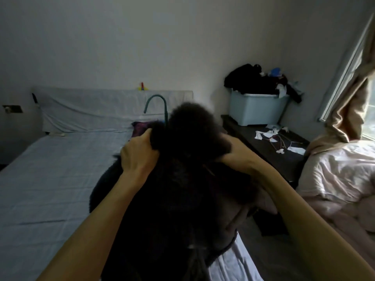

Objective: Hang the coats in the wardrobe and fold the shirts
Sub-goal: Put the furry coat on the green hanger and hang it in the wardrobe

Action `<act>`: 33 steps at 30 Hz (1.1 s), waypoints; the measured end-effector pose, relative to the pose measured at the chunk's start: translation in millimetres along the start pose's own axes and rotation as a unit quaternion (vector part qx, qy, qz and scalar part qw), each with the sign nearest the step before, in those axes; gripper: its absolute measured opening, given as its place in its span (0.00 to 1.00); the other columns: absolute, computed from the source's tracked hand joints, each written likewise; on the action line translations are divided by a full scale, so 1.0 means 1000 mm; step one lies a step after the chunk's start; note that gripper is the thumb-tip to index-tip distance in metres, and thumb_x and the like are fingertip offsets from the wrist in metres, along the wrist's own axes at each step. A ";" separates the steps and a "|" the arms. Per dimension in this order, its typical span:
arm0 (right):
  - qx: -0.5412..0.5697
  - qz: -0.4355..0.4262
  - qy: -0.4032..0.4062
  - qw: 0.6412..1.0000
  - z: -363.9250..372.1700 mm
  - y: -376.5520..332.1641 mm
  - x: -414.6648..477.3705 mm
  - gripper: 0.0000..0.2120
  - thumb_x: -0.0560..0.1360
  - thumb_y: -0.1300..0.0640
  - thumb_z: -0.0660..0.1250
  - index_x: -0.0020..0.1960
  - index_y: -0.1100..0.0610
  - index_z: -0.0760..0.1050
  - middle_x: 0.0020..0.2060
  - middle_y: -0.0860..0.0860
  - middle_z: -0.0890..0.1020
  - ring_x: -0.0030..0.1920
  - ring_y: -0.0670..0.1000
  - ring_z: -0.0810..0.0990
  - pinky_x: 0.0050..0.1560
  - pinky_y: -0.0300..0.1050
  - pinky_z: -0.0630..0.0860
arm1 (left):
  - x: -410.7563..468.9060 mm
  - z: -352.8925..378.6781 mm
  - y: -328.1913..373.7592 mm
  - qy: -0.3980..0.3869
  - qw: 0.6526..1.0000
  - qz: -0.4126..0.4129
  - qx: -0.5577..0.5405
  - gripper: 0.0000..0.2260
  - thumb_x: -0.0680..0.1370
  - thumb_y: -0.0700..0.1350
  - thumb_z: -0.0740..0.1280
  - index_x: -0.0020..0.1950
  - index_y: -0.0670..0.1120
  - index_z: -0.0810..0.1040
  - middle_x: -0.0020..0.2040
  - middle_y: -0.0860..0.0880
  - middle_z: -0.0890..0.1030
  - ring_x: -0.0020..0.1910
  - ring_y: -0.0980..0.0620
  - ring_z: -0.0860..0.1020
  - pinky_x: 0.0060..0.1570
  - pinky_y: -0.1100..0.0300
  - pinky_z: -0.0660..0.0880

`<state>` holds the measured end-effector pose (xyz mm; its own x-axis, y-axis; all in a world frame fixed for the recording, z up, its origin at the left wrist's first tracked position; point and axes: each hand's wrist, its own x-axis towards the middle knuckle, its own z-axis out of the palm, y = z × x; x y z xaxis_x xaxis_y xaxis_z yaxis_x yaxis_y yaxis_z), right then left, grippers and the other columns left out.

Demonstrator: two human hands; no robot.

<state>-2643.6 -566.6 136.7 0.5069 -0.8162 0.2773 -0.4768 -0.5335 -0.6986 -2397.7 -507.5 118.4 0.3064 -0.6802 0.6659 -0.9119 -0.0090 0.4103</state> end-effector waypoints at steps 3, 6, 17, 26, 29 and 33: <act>0.029 0.101 -0.200 0.974 -0.015 0.006 -0.024 0.18 0.69 0.51 0.75 0.58 0.50 0.78 0.53 0.43 0.82 0.55 0.43 0.79 0.60 0.44 0.75 | 0.015 -0.008 0.005 0.037 0.999 0.024 -0.018 0.10 0.75 0.43 0.65 0.56 0.46 0.77 0.42 0.33 0.80 0.42 0.30 0.77 0.39 0.45 0.73; 0.071 0.047 0.010 0.996 -0.014 0.019 -0.027 0.08 0.74 0.51 0.70 0.47 0.54 0.82 0.43 0.46 0.83 0.46 0.46 0.81 0.58 0.54 0.76 | 0.020 -0.012 0.012 0.064 0.996 0.047 -0.046 0.10 0.73 0.42 0.69 0.53 0.44 0.78 0.39 0.33 0.80 0.40 0.29 0.77 0.37 0.45 0.73; -0.097 0.129 0.299 0.941 -0.024 0.034 0.008 0.30 0.65 0.40 0.71 0.62 0.52 0.69 0.56 0.57 0.78 0.56 0.60 0.77 0.57 0.55 0.74 | 0.033 -0.012 0.001 0.097 0.985 0.125 -0.065 0.17 0.67 0.49 0.66 0.53 0.45 0.79 0.30 0.34 0.78 0.29 0.31 0.76 0.27 0.49 0.73; -0.214 -0.026 0.350 0.912 -0.019 0.032 0.023 0.12 0.69 0.68 0.67 0.51 0.61 0.80 0.46 0.58 0.81 0.43 0.62 0.79 0.42 0.50 0.75 | 0.045 -0.019 -0.026 0.006 0.973 0.231 -0.018 0.24 0.69 0.53 0.56 0.53 0.39 0.82 0.27 0.36 0.75 0.22 0.36 0.74 0.21 0.52 0.71; -0.221 -0.073 0.259 0.937 -0.029 0.026 0.033 0.13 0.68 0.68 0.70 0.51 0.59 0.82 0.47 0.57 0.83 0.45 0.60 0.81 0.44 0.48 0.75 | 0.043 -0.009 -0.042 -0.021 0.975 0.218 0.023 0.23 0.68 0.51 0.57 0.52 0.39 0.82 0.27 0.37 0.76 0.19 0.37 0.74 0.19 0.54 0.70; -0.175 -0.057 0.312 0.932 -0.016 0.018 0.041 0.15 0.68 0.67 0.69 0.51 0.55 0.83 0.46 0.51 0.84 0.44 0.57 0.81 0.43 0.46 0.75 | 0.040 0.010 -0.040 -0.003 0.972 0.233 0.032 0.21 0.66 0.51 0.57 0.52 0.46 0.80 0.29 0.39 0.78 0.21 0.39 0.75 0.19 0.57 0.70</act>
<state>-2642.9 -613.3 146.7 0.1036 -0.6612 0.7430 -0.7058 -0.5752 -0.4135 -2351.9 -541.1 122.4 -0.1464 -0.6256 0.7663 -0.9662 0.2566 0.0248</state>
